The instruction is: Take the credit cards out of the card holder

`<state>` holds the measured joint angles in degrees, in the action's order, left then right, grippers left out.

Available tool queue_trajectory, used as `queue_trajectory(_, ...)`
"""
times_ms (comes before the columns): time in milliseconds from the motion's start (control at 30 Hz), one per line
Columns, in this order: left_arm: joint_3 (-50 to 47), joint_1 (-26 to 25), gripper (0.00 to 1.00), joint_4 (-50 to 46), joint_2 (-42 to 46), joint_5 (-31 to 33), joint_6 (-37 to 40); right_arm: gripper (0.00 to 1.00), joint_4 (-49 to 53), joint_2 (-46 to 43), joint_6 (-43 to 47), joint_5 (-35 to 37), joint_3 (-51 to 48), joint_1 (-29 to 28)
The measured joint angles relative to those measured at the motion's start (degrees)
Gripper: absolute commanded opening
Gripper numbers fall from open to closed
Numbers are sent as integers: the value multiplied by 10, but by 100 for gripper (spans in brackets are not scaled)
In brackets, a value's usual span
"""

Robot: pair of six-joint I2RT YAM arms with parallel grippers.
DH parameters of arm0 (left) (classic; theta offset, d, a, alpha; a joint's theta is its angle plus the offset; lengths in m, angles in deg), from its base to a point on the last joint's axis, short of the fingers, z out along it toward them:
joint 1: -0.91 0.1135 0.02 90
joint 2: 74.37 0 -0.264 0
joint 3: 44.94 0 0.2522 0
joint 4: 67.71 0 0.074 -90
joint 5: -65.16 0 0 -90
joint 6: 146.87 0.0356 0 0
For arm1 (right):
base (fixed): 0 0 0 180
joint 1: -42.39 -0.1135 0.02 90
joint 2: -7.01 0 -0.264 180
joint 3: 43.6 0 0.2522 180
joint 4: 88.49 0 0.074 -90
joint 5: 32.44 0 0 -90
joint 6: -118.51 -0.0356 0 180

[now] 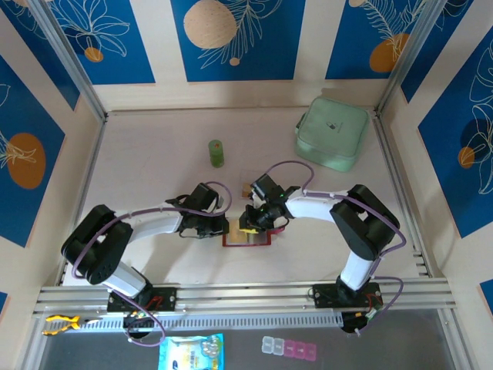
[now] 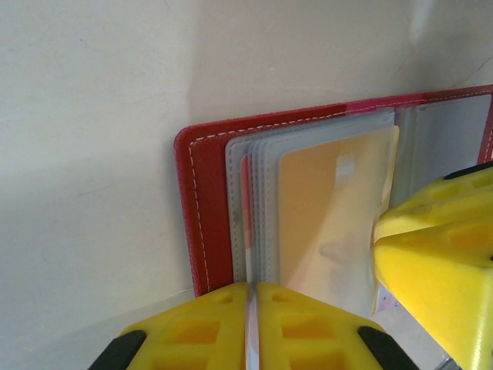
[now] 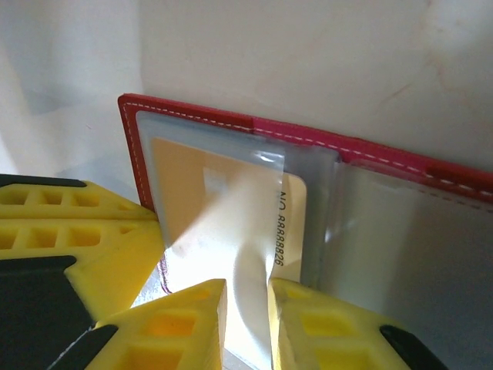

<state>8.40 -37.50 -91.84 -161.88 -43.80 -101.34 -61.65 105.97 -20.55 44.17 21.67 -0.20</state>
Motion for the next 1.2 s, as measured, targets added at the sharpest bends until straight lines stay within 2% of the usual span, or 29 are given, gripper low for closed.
queue_trajectory(500,0,0,12,-7,0,1,0,23,45,-10,17,38,9,-2)
queue_trajectory(1067,39,0,11,-62,24,27,25,23,40,-54,17,44,6,0)
queue_trajectory(1200,56,-16,10,-64,15,25,29,23,34,-55,16,42,-4,7)
